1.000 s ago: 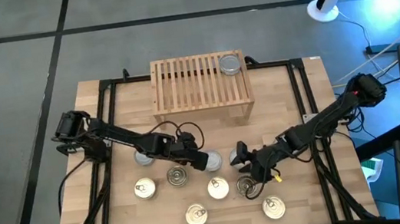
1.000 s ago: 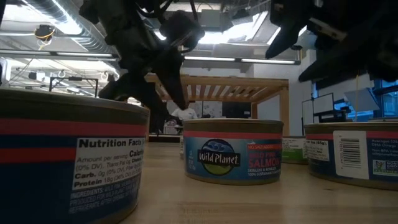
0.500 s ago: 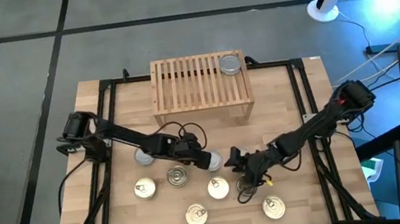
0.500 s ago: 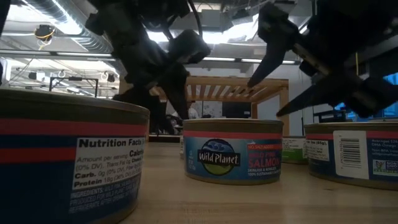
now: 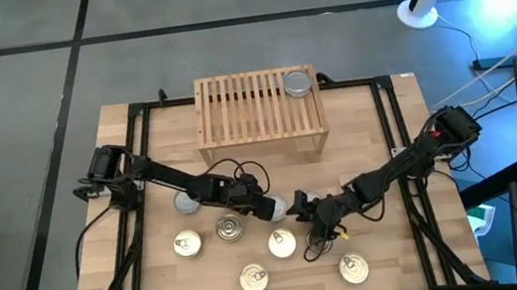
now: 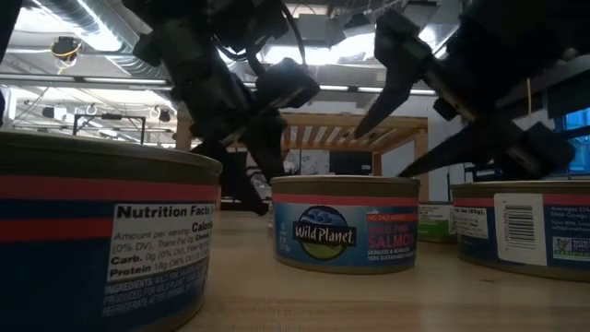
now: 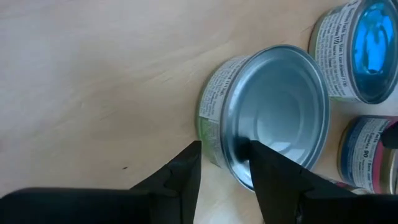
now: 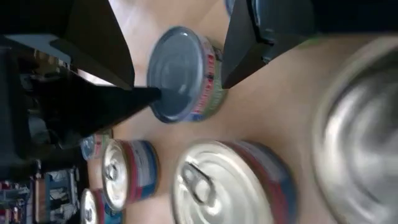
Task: Stack canned seafood by type on shelf
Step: Stack the green tuna can on top of the green tuna can on the shelf
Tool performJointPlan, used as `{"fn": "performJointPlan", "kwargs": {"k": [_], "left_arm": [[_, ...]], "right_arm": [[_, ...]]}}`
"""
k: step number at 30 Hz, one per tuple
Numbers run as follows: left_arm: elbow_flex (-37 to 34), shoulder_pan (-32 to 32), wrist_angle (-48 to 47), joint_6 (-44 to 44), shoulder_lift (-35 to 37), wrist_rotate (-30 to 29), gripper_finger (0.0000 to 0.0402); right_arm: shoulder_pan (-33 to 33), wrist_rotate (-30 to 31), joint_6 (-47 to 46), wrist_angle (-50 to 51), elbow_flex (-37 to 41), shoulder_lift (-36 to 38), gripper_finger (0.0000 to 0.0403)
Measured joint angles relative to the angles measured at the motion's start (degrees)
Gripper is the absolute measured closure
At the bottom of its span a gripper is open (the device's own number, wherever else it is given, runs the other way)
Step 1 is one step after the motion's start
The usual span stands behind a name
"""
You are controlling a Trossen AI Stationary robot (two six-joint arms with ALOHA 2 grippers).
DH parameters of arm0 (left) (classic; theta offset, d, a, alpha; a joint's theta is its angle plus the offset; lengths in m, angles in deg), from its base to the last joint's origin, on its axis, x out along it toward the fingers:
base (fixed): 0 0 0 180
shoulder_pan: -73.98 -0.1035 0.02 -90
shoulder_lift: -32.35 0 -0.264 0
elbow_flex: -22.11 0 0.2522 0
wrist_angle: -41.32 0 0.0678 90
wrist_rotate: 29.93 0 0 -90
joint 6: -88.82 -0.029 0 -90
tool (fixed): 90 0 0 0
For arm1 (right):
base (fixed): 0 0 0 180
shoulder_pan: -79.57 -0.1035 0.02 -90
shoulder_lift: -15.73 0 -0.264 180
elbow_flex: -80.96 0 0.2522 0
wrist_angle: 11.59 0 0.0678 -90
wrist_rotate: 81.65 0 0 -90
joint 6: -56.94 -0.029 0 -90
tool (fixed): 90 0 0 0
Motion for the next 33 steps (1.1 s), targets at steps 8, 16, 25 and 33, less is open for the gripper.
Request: {"fn": "performJointPlan", "kwargs": {"k": [8,16,25,33], "left_arm": [[0.0,0.0,-0.1,-1.5,0.0,0.7,0.0356],[0.1,0.0,0.0,-2.1,0.0,0.7,0.0399],[0.0,0.0,0.1,-1.6,0.0,0.8,0.0400],[-0.1,-1.1,1.4,-1.6,-0.1,1.4,0.0401]], "right_arm": [[3.9,-1.5,0.0,0.3,0.0,0.0,0.0160],[4.7,-4.1,-0.1,0.4,0.0,0.0,0.0160],[4.7,-7.0,-0.1,0.4,0.0,0.0,0.0160],[4.7,-7.0,-0.1,0.4,0.0,0.0,0.0160]]}}
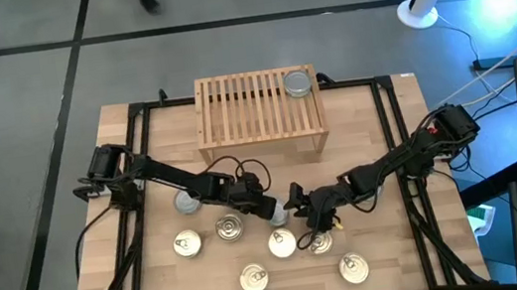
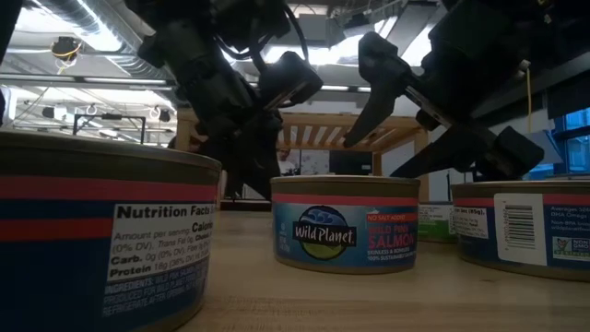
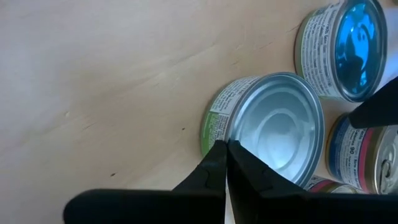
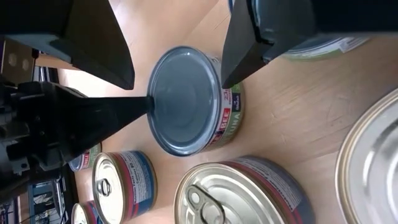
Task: Stack canned seafood by type on shelf
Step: Stack the green tuna can on top of the green tuna can on the shelf
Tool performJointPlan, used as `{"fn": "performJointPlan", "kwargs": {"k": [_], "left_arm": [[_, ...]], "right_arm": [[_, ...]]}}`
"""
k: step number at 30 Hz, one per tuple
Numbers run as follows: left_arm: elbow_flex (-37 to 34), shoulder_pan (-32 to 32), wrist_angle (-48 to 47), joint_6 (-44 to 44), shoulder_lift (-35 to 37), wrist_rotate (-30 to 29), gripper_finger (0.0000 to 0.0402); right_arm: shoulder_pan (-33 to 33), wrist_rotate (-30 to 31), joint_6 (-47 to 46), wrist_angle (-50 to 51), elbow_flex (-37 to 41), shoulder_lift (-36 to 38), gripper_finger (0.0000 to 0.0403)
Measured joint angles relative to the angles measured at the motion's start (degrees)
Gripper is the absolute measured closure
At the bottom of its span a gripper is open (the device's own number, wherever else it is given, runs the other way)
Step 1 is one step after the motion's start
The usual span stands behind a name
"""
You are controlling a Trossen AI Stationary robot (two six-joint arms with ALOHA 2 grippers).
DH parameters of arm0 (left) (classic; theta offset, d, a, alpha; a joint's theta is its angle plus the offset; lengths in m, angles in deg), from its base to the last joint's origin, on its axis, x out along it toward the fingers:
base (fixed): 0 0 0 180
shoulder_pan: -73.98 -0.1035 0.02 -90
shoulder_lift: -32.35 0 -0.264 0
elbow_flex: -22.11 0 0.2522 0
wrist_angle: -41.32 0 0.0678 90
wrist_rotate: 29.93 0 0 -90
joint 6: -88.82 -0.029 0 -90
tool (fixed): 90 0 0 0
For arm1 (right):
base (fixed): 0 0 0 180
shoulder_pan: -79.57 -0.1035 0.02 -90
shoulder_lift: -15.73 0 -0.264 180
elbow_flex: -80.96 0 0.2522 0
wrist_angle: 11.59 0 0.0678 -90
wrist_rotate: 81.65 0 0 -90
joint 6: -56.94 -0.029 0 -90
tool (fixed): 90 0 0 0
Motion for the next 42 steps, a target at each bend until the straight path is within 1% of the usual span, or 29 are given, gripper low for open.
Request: {"fn": "performJointPlan", "kwargs": {"k": [11,17,23,26,36,42], "left_arm": [[0.0,-1.2,0.2,-0.1,0.0,1.3,0.0401],[-0.1,-1.9,2.2,-1.6,-0.1,3.7,0.0401],[-0.2,-2.8,2.0,-3.3,0.3,4.1,0.0401],[-0.2,-3.0,2.0,-3.3,0.5,4.1,0.0402],[-0.2,-3.3,2.3,-3.3,0.6,5.3,0.0401],[-0.2,-3.3,2.5,-4.5,0.8,6.4,0.0401]], "right_arm": [[0.0,0.0,0.0,0.0,0.0,0.0,0.0160],[0.0,0.1,0.0,0.0,0.0,0.0,0.0160],[0.0,2.6,0.0,0.0,0.0,0.0,0.0160],[-0.1,2.6,0.0,0.0,0.0,0.0,0.0160],[-4.1,3.7,0.0,0.3,0.0,0.0,0.0160],[-5.5,7.7,0.0,0.3,0.0,0.0,0.0160]]}}
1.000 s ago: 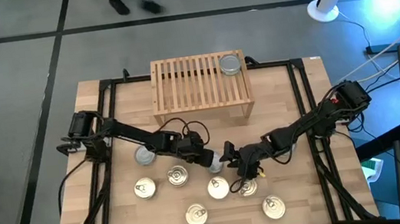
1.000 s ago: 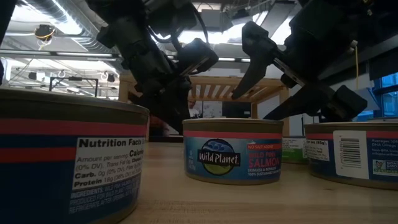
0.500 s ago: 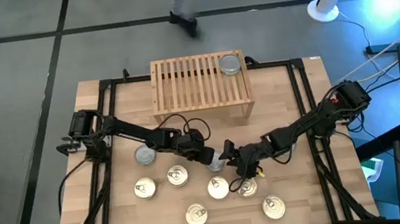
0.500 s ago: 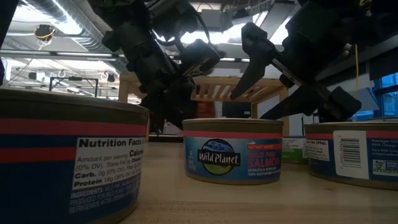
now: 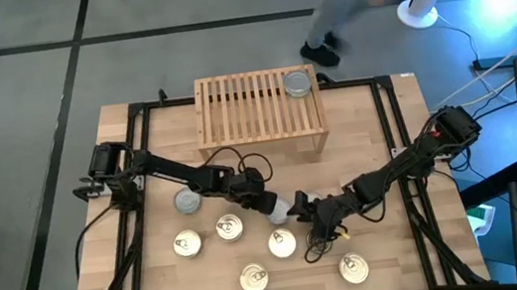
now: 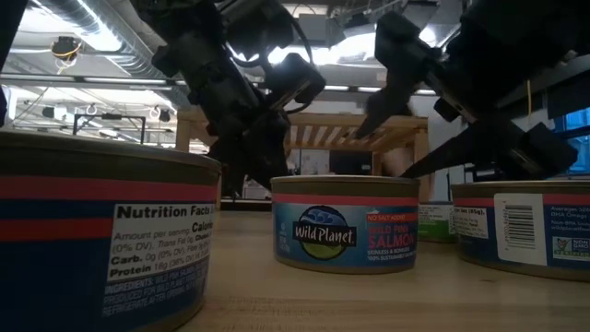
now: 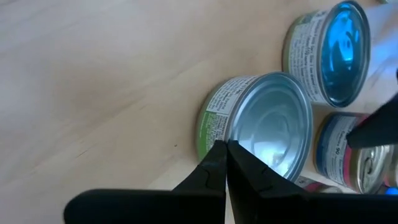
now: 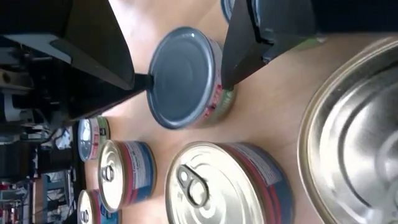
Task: Stack canned seafood by type on shelf
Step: Stack the green tuna can on top of the green tuna can on the shelf
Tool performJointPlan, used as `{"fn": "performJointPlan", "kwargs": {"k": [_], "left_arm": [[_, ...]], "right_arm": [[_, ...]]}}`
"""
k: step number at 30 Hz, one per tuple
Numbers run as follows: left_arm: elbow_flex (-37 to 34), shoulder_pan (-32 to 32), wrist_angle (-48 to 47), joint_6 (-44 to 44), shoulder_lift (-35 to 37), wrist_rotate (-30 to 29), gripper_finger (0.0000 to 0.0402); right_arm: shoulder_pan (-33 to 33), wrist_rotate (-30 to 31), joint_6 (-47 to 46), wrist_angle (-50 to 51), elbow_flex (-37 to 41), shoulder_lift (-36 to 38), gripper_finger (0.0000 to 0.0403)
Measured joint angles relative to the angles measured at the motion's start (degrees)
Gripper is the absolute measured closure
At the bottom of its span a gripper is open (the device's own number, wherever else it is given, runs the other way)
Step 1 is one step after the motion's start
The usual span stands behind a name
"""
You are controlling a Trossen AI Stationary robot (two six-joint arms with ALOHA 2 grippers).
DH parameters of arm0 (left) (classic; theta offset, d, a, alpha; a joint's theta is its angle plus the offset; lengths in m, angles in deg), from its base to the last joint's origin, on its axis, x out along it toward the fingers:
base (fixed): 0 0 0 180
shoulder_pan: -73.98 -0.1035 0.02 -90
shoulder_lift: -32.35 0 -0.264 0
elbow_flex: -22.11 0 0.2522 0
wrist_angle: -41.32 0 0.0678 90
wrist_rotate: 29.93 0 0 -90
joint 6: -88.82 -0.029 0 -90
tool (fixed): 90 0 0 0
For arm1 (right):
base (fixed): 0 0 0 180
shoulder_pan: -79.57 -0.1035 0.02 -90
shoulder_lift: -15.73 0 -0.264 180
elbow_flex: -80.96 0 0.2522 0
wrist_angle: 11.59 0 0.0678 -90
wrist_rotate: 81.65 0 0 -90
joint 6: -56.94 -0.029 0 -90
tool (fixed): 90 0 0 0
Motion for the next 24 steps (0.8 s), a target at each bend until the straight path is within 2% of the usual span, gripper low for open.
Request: {"fn": "performJointPlan", "kwargs": {"k": [24], "left_arm": [[0.1,0.0,0.3,-0.1,0.7,0.5,0.0401]], "right_arm": [[-0.2,0.9,-0.2,1.2,0.0,0.0,0.0160]]}}
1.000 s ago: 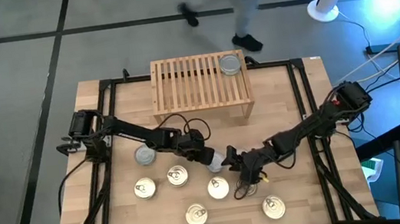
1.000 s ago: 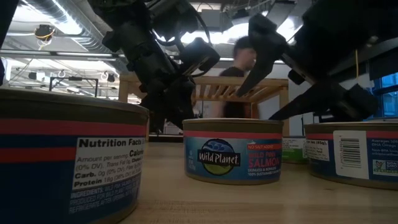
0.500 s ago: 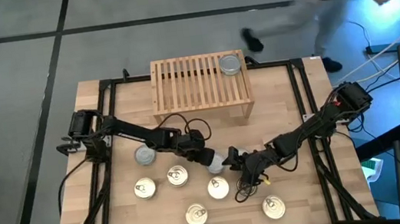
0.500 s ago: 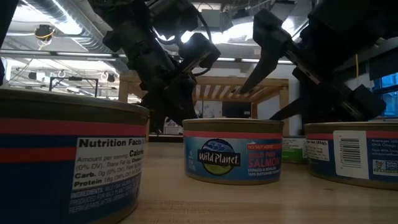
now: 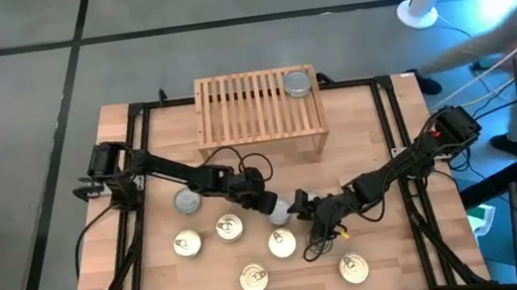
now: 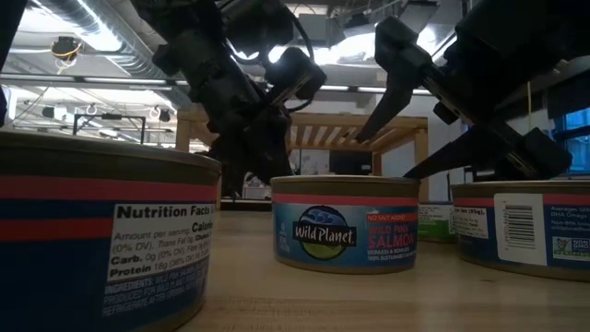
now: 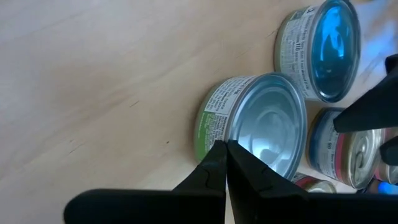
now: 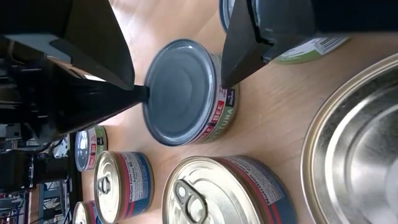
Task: Stack canned seafood by type on shelf
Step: Stack the green tuna can on top of the green tuna can on the shelf
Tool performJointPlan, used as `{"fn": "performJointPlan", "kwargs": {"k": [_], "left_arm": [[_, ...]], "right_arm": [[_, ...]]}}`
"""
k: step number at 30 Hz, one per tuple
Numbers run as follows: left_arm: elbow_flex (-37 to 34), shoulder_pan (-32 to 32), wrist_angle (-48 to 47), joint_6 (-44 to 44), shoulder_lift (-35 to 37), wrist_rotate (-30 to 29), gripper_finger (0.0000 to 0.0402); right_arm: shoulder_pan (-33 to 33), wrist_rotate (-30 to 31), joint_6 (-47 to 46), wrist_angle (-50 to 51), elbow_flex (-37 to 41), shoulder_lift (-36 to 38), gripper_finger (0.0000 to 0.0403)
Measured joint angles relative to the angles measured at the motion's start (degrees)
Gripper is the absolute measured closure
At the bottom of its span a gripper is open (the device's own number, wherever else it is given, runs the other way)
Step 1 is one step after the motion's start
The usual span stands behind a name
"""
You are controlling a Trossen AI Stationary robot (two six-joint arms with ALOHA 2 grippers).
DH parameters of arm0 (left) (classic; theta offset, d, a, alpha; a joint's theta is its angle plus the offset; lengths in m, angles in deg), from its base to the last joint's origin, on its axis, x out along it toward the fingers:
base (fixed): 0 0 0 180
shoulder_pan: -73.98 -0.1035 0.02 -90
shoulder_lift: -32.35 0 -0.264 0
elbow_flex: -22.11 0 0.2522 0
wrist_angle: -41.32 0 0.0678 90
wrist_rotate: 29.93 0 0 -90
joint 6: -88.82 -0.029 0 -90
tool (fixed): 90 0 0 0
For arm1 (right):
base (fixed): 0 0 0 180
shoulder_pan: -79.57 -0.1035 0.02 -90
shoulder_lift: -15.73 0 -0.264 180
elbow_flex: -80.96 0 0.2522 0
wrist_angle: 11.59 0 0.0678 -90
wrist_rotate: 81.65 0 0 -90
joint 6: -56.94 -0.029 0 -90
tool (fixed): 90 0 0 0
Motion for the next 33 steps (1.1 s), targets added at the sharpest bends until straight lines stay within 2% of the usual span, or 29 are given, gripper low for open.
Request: {"fn": "performJointPlan", "kwargs": {"k": [10,23,28,33], "left_arm": [[0.0,0.0,-0.4,-0.6,2.4,0.1,0.0401],[0.0,-2.0,0.3,-1.1,2.4,5.8,0.0401],[0.0,-2.6,0.5,-1.5,2.4,7.2,0.0401],[0.0,-2.7,3.7,-1.4,2.4,8.4,0.0401]], "right_arm": [[0.0,0.1,0.0,-0.5,0.0,0.0,0.0160],[-0.4,3.0,0.0,-0.2,0.0,0.0,0.0160],[-2.8,5.0,0.0,-0.1,0.0,0.0,0.0160],[-5.2,10.0,0.0,-0.2,0.0,0.0,0.0160]]}}
